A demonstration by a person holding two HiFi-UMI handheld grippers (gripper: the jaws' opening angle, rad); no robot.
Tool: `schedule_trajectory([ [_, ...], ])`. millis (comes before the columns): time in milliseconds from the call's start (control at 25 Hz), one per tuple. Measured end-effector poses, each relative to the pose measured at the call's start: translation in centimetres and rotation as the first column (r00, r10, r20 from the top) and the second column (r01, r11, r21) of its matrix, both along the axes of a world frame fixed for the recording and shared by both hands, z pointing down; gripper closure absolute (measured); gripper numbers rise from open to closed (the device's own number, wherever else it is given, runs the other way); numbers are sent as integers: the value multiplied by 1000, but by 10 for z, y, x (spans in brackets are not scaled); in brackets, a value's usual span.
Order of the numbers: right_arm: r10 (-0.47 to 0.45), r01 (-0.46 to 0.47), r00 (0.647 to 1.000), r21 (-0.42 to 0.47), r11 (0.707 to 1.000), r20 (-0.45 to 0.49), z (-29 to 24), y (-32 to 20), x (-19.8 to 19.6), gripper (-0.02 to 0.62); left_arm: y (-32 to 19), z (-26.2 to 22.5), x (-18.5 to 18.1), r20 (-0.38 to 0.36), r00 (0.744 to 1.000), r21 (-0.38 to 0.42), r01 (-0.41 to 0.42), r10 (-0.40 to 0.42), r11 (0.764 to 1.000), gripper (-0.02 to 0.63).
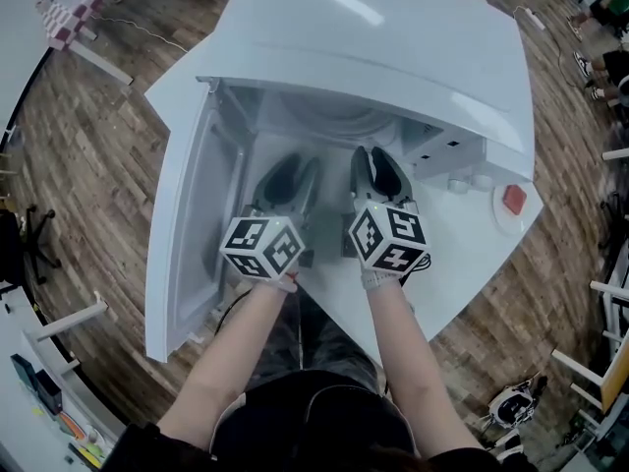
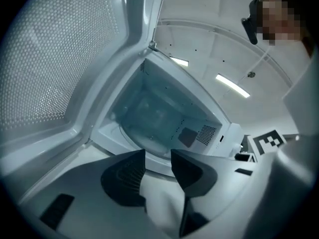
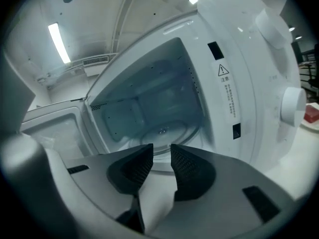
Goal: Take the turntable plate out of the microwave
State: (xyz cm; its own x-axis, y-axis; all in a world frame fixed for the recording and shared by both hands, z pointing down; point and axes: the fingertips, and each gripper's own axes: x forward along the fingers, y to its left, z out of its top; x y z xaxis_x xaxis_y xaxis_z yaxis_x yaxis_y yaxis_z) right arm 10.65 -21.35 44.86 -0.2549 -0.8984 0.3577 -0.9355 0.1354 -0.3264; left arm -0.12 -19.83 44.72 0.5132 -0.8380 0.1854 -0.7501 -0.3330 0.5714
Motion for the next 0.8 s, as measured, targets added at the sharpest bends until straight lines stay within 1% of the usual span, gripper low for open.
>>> schedule_trajectory([
  [120,78,-77,997,-35,996,22,3,-16,7,483,-3,3,-2,6,1000,-3,4,-4,1000,454],
  [280,169,-164,984,-84,983,54,9,-32,15,464,-9,7,-4,10,1000,-3,8,-8,1000,454],
  [400,238,-228,969,-131,965,67,13,-40,22,443,-15,7,-5,17,1000,2,5,-5,1000,454],
  [480,282,-266,956,-165,950,80,19,-44,26,442,-17,6,-5,13,1000,5,1,-1,1000,454],
  [560,311,-292,947,-186,938,79,22,-48,29,439,-18,6,-4,19,1000,11,-14,14,1000,454],
  [680,321,-303,945,-194,933,66,24,-54,30,439,-19,7,-4,41,998,18,-40,39,999,454],
  [800,348,-325,935,-220,920,74,26,-58,31,439,-23,10,-7,35,999,9,-39,38,999,454],
])
